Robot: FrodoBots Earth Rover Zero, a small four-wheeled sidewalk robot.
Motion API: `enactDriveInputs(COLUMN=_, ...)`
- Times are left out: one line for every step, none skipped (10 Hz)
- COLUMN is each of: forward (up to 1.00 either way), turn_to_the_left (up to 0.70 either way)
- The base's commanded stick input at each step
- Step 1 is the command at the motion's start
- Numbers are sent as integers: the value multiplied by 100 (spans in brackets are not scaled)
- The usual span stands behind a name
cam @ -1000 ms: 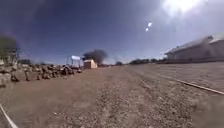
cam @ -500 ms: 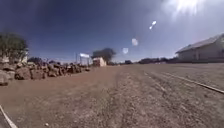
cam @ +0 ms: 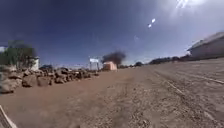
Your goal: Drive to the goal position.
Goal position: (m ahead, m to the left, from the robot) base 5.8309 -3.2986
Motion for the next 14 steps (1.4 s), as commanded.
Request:
enactDriveInputs(forward=70, turn_to_the_left=24)
enactDriveInputs(forward=70, turn_to_the_left=11)
enactDriveInputs(forward=70, turn_to_the_left=0)
enactDriveInputs(forward=70, turn_to_the_left=0)
enactDriveInputs(forward=70, turn_to_the_left=0)
enactDriveInputs(forward=70, turn_to_the_left=0)
enactDriveInputs(forward=70, turn_to_the_left=0)
enactDriveInputs(forward=70, turn_to_the_left=0)
enactDriveInputs(forward=70, turn_to_the_left=0)
enactDriveInputs(forward=70, turn_to_the_left=0)
enactDriveInputs(forward=70, turn_to_the_left=0)
enactDriveInputs(forward=70, turn_to_the_left=0)
enactDriveInputs(forward=70, turn_to_the_left=0)
enactDriveInputs(forward=70, turn_to_the_left=0)
